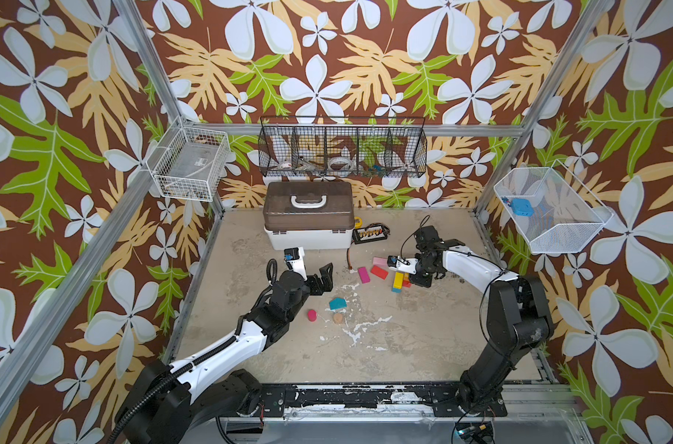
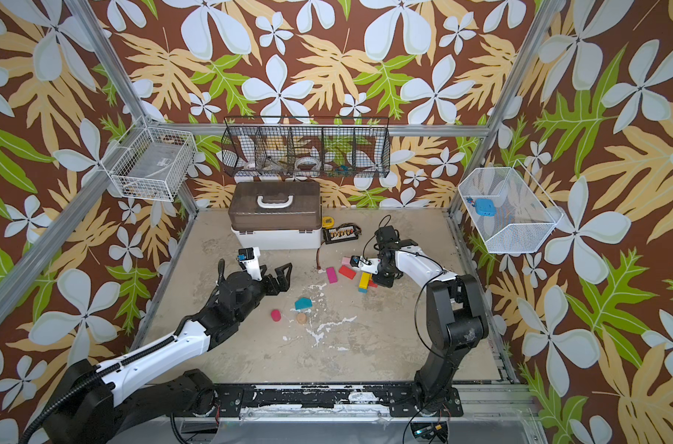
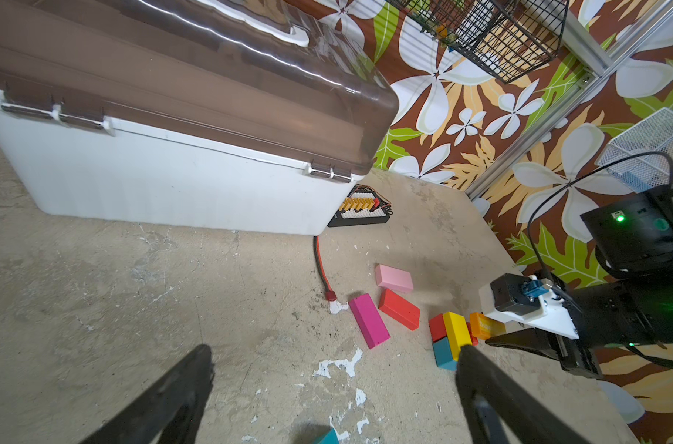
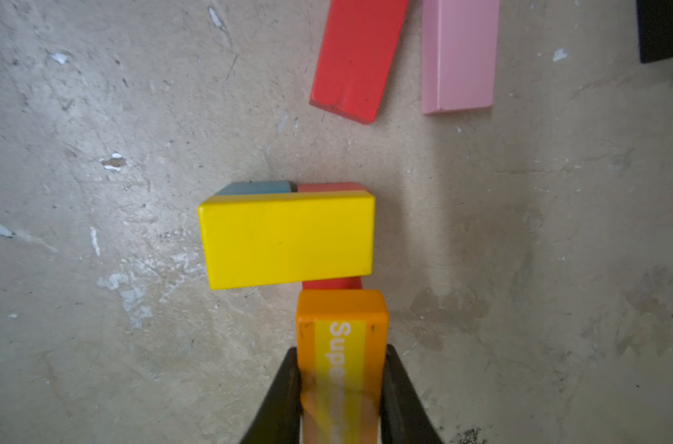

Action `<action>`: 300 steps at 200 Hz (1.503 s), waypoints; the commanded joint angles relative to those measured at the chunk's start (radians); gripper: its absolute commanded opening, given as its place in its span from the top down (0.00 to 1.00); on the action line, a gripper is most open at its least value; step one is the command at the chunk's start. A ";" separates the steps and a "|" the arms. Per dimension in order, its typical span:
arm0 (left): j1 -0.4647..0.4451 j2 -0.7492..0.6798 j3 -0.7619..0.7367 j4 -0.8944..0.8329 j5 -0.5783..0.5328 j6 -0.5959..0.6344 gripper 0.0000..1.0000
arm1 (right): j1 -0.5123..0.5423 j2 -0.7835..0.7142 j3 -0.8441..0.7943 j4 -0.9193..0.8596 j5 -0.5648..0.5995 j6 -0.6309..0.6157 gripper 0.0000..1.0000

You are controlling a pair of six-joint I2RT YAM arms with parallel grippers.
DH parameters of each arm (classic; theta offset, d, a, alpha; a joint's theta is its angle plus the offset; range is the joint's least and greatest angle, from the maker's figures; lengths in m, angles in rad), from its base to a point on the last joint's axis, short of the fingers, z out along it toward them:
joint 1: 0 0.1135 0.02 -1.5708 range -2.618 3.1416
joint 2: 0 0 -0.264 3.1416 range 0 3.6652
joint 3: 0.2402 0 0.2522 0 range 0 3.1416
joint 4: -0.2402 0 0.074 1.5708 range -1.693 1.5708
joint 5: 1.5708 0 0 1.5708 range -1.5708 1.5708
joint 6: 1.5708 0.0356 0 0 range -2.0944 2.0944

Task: Build the wood block tower
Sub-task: 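Lift the Supermarket block and carry it toward the yellow-topped stack, then lower the Supermarket block onto the stack beside the yellow block and release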

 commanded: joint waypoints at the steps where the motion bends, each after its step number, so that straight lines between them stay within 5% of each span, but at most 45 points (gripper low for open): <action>1: 0.003 -0.002 0.011 0.014 0.003 -0.005 0.00 | -0.001 0.005 0.004 -0.021 -0.026 0.006 0.75; 300: 0.002 0.007 0.014 0.015 0.003 -0.003 0.00 | -0.007 0.063 0.037 -0.019 -0.009 0.029 0.64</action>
